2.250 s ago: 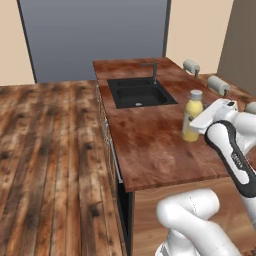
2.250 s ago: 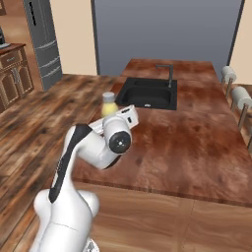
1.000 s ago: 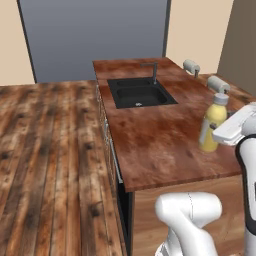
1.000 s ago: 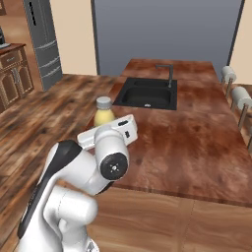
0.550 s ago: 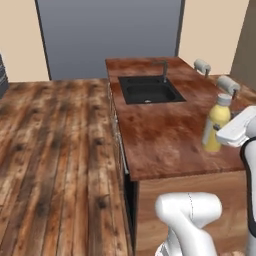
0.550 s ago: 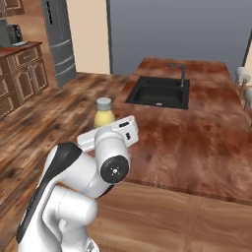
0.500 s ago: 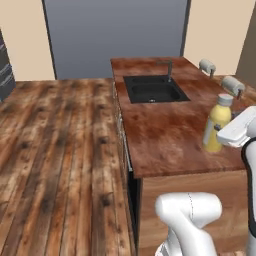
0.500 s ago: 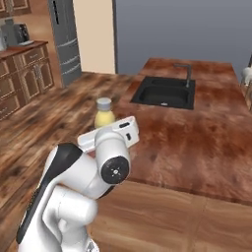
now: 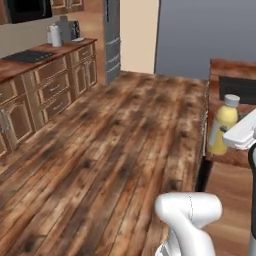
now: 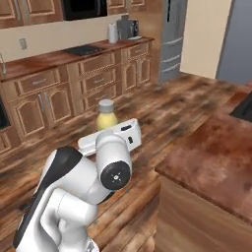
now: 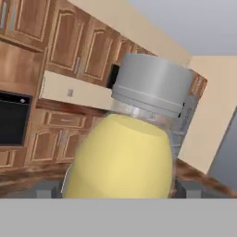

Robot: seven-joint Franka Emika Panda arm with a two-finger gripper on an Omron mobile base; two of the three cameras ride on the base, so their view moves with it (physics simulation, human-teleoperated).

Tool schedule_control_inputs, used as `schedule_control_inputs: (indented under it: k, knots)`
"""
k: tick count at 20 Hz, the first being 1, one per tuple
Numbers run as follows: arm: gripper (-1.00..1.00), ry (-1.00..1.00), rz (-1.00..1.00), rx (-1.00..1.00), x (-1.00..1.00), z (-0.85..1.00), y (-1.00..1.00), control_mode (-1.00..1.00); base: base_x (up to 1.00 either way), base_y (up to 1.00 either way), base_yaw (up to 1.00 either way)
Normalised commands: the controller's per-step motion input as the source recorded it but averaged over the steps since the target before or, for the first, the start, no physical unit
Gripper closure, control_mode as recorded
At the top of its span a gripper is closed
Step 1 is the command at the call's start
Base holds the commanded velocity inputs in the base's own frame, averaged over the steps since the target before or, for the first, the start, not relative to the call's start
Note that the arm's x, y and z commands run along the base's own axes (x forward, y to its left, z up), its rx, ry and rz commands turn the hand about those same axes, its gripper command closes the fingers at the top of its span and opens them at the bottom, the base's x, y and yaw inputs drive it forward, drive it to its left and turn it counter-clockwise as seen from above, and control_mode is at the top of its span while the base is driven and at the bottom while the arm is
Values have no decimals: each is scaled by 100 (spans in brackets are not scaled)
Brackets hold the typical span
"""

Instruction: Pick the juice from the counter and place it in the open cabinet.

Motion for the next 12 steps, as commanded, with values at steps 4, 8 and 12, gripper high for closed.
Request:
schedule_control_inputs:
  k: [4,8,12]
  knots:
    - [100,0,0,0,0,0,0,100,-34,60,80]
    - [100,0,0,0,0,0,0,100,-21,60,82]
    - [100,0,0,0,0,0,0,100,-13,57,80]
